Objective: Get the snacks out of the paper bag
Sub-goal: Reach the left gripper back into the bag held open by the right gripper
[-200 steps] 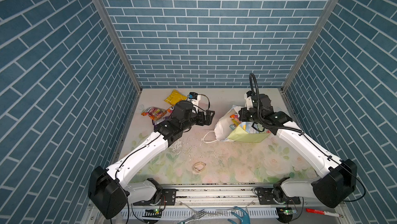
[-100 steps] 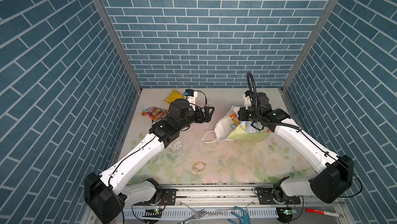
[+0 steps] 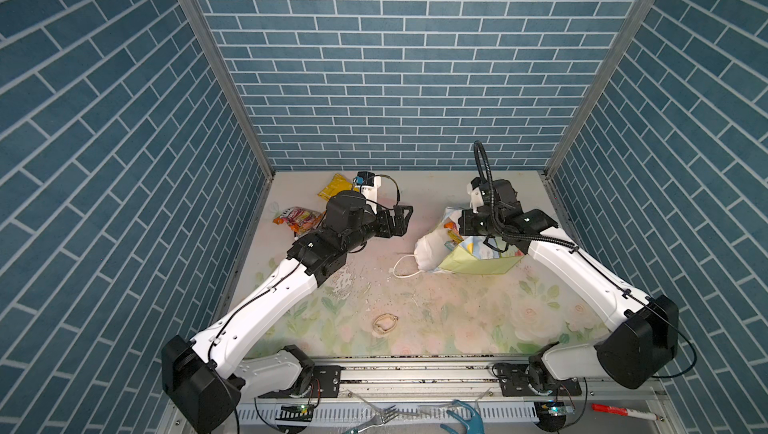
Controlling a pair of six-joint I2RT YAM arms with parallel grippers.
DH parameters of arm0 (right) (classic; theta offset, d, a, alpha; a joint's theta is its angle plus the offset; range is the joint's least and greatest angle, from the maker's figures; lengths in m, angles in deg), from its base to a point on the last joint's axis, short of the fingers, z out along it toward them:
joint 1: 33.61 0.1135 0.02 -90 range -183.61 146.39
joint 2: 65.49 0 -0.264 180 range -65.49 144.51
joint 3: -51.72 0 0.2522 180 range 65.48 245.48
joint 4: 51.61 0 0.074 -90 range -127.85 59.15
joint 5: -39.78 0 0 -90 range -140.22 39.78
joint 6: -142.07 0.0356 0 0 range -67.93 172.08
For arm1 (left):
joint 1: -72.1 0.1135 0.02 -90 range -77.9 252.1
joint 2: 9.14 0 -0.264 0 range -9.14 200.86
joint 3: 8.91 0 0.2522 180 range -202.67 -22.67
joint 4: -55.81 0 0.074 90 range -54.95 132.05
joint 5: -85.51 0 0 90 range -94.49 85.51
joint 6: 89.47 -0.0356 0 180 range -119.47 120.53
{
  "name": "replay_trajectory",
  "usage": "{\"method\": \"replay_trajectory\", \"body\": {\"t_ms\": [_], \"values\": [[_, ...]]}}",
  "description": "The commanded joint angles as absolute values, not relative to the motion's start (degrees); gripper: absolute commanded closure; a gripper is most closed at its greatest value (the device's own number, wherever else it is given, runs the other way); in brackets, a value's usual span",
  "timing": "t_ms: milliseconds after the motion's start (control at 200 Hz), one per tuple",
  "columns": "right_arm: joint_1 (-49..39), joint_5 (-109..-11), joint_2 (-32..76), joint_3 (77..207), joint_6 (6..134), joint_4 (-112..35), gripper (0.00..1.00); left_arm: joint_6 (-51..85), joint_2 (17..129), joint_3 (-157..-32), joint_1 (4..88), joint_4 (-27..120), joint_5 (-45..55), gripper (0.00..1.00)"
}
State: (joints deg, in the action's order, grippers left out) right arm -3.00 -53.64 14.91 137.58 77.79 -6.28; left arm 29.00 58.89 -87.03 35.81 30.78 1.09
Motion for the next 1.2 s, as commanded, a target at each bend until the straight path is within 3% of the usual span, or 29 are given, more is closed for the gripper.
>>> {"method": "replay_trajectory", "body": {"t_ms": [0,415,1195], "values": [[-3.0,-53.4,16.0,139.8,78.8,-5.0,1.00,28.1,58.0,-86.7,35.6,31.8,-0.6,0.00],[-3.0,-52.9,14.7,139.7,78.7,-4.5,1.00,28.4,64.9,-88.0,35.6,32.3,-0.6,0.01],[-3.0,-54.3,17.4,144.9,78.3,-3.1,1.00,29.5,78.0,-84.6,32.4,43.5,11.2,0.04]]}}
